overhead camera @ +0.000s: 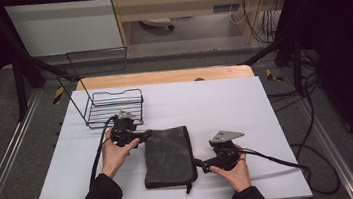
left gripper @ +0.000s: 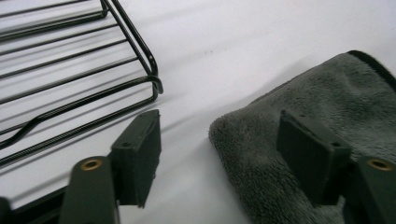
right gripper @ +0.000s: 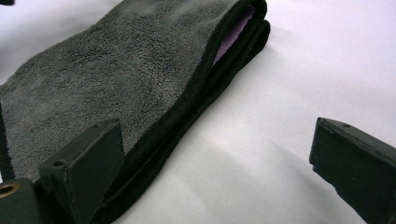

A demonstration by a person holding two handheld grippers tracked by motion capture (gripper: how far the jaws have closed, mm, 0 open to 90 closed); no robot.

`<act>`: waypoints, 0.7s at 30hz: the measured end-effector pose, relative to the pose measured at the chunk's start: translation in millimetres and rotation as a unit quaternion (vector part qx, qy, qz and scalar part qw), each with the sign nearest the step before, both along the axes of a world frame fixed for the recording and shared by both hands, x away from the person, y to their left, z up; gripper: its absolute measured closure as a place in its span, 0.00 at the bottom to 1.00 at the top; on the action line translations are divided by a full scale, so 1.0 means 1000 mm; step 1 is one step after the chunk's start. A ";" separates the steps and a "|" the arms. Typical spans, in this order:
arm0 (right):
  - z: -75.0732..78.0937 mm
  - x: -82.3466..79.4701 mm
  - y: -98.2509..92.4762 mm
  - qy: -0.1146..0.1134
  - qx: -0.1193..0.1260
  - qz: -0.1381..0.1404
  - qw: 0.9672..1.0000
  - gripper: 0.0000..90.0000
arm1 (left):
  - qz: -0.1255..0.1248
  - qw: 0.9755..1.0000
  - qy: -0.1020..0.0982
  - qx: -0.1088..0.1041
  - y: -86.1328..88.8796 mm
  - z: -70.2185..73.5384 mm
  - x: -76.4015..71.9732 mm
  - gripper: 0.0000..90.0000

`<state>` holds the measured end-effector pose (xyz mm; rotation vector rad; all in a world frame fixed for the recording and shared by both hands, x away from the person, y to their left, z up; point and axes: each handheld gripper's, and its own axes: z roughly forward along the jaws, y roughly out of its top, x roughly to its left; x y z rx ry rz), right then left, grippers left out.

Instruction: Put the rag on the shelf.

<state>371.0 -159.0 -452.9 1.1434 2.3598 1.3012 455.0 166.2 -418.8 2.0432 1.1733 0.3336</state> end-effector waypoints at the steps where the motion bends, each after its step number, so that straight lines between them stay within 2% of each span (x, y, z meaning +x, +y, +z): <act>1: 0.000 0.000 0.000 0.000 0.000 0.000 1.000 0.04 | -0.001 1.000 0.005 0.003 -0.001 -0.002 0.001 0.41; 5: 0.000 0.000 0.000 0.003 0.000 0.000 1.000 0.04 | -0.001 1.000 0.022 0.010 -0.003 -0.010 0.006 0.51; 8: 0.000 0.000 0.000 0.002 0.000 0.000 1.000 0.04 | -0.006 0.999 0.038 0.005 -0.003 -0.015 0.008 0.58; 9: 0.000 0.000 0.000 0.004 0.000 0.000 1.000 0.04 | -0.008 0.999 0.040 0.006 -0.004 -0.017 0.008 0.62; 11: 0.000 0.000 0.000 0.004 0.000 0.000 1.000 0.04 | -0.009 0.999 0.043 0.008 -0.005 -0.019 0.009 0.63; 15: 0.000 0.000 0.001 0.005 0.002 -0.001 1.000 0.04 | -0.012 0.998 0.054 -0.006 -0.006 -0.022 0.009 0.71; 17: -0.001 0.001 0.001 0.004 0.002 -0.001 1.000 0.04 | -0.022 0.998 0.058 -0.008 -0.005 -0.022 0.009 0.77; 21: -0.001 0.001 0.001 0.007 0.007 -0.002 1.000 0.04 | -0.029 0.998 0.060 -0.012 -0.006 -0.023 0.009 0.80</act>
